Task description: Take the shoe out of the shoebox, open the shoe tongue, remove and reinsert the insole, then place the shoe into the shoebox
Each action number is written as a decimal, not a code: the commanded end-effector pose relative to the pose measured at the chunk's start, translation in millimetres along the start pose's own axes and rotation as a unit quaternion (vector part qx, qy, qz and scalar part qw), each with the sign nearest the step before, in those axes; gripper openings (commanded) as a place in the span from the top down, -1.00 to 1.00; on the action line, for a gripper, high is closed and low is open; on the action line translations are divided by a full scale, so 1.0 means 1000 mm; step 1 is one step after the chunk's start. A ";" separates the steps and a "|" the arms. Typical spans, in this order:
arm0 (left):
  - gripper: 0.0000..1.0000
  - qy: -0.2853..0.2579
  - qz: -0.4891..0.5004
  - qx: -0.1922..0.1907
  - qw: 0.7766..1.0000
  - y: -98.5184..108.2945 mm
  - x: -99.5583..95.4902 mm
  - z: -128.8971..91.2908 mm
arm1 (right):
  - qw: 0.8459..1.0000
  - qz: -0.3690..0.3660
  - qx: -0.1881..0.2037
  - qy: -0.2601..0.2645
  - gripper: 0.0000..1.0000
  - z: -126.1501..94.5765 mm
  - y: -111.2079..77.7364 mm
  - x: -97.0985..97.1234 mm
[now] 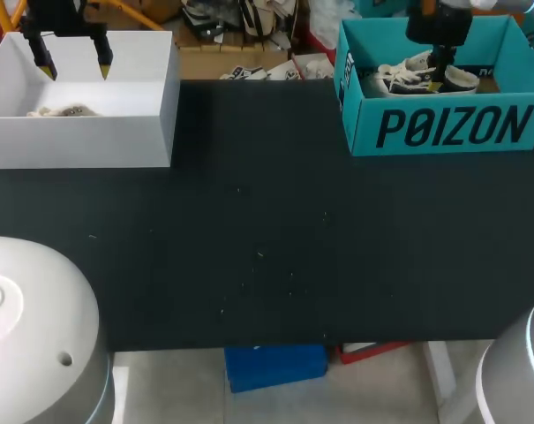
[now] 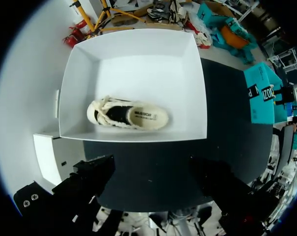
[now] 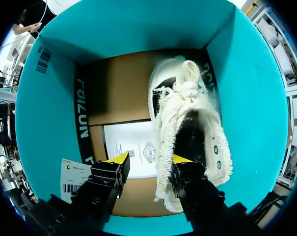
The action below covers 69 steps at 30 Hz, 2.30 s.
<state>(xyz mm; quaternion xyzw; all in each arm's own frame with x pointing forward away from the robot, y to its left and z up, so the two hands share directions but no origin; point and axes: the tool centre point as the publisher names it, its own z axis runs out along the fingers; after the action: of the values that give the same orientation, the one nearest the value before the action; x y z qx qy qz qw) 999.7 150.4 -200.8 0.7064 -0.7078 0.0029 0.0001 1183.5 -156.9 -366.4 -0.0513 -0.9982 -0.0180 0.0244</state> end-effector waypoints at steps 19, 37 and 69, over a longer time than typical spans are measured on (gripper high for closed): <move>-1.00 -0.001 0.000 -0.001 1.000 0.000 0.000 0.000 | 1.000 0.003 -0.001 0.000 1.00 0.052 -0.002 -0.003; -1.00 -0.001 0.000 -0.001 1.000 0.000 0.000 0.000 | 0.998 0.004 0.026 -0.056 1.00 -0.017 -0.008 -0.017; -1.00 -0.001 0.000 -0.001 1.000 0.000 0.000 0.000 | 0.977 0.023 0.107 -0.182 1.00 -0.210 0.033 0.092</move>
<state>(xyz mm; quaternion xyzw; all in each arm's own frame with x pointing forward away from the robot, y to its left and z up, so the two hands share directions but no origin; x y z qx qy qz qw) 999.7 150.5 -200.8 0.7064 -0.7078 0.0029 0.0001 1153.0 -137.0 -205.6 -0.0806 -0.9895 0.0932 -0.0758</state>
